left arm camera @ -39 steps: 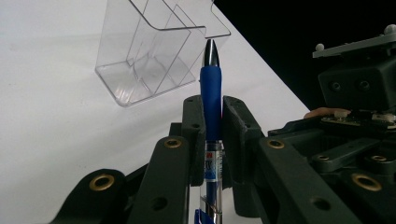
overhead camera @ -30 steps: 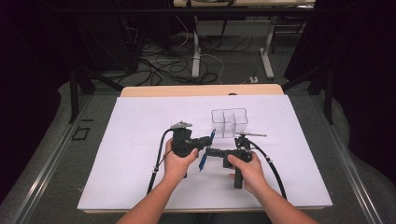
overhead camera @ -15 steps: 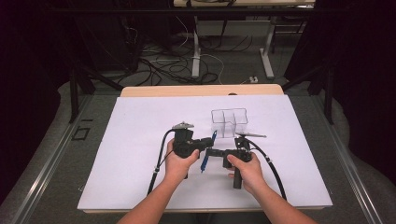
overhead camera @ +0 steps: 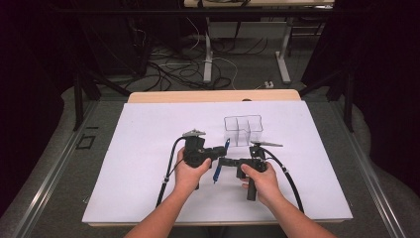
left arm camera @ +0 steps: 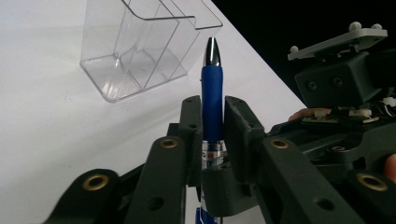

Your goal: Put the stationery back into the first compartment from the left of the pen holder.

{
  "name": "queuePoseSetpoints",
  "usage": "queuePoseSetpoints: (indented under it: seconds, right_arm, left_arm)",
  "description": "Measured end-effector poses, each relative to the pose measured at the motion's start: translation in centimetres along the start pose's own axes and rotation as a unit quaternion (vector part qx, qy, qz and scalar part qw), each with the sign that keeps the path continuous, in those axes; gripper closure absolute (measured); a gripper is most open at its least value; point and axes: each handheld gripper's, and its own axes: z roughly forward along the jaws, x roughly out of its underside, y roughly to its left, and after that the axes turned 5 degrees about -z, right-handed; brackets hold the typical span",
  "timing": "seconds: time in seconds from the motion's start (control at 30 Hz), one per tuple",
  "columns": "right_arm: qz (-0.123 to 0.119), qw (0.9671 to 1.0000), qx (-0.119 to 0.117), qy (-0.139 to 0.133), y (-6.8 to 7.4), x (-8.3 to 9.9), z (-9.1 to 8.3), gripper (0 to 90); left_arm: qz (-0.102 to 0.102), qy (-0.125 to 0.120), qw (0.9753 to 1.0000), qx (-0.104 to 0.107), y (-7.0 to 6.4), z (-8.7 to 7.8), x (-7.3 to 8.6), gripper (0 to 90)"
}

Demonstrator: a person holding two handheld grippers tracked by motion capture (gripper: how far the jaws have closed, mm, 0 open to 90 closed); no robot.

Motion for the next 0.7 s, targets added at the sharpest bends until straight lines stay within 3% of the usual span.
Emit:
queuePoseSetpoints:
  seconds: [0.2, 0.53, 0.7]
  right_arm:
    - [-0.002, 1.0, 0.002, -0.003, 0.0, 0.1, 0.0, 79.7]
    - [0.001, 0.9998, 0.017, -0.013, -0.3, 0.0, -0.3, 79.7]
    - [-0.011, 0.9996, 0.023, -0.014, -0.6, -0.1, -0.6, 79.7]
  left_arm:
    - [-0.006, 0.002, 1.0, -0.007, 0.2, -0.2, -0.1, 69.4]
    - [-0.002, -0.019, 0.9996, -0.019, 0.5, -0.9, -0.5, 58.5]
    - [-0.005, -0.02, 0.9995, -0.023, 0.6, -1.4, -0.5, 53.2]
